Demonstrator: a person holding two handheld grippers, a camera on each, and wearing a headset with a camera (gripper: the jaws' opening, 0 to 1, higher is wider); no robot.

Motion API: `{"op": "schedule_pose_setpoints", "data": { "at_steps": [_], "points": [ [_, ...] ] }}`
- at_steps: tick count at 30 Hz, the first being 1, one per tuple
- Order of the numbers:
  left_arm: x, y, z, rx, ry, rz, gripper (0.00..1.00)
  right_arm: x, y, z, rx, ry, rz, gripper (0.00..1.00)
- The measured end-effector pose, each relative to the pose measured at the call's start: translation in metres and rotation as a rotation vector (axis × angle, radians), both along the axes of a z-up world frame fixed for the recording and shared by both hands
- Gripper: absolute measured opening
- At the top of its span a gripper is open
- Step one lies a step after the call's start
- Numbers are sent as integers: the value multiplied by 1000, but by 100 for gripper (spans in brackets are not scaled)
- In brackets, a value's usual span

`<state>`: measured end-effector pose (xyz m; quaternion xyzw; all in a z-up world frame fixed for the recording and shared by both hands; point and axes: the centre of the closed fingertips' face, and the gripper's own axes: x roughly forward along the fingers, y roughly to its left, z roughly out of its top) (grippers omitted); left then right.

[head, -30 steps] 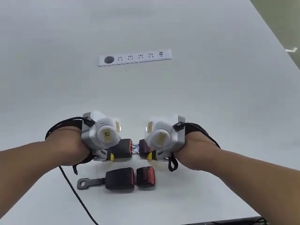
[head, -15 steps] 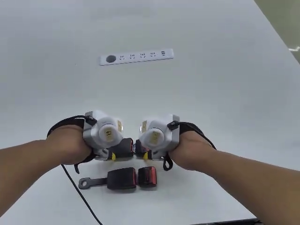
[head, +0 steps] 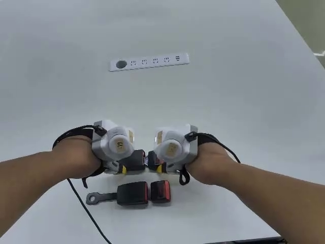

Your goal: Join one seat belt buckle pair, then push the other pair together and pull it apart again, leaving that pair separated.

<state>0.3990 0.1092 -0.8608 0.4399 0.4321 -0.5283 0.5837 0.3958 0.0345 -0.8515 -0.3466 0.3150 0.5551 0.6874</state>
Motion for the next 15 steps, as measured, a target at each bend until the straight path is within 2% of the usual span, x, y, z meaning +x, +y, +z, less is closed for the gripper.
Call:
{"op": "schedule_pose_setpoints", "data": {
  "at_steps": [8, 10, 15],
  "points": [
    [0, 0, 0, 9, 2, 13, 31, 2, -15, -1, -18, -1, 9, 30],
    [0, 0, 0, 3, 5, 19, 31, 3, -18, 0, 3, 2, 12, 30],
    [0, 0, 0, 5, 8, 17, 31, 2, -27, 0, -20, 1, 21, 31]
  ]
}}
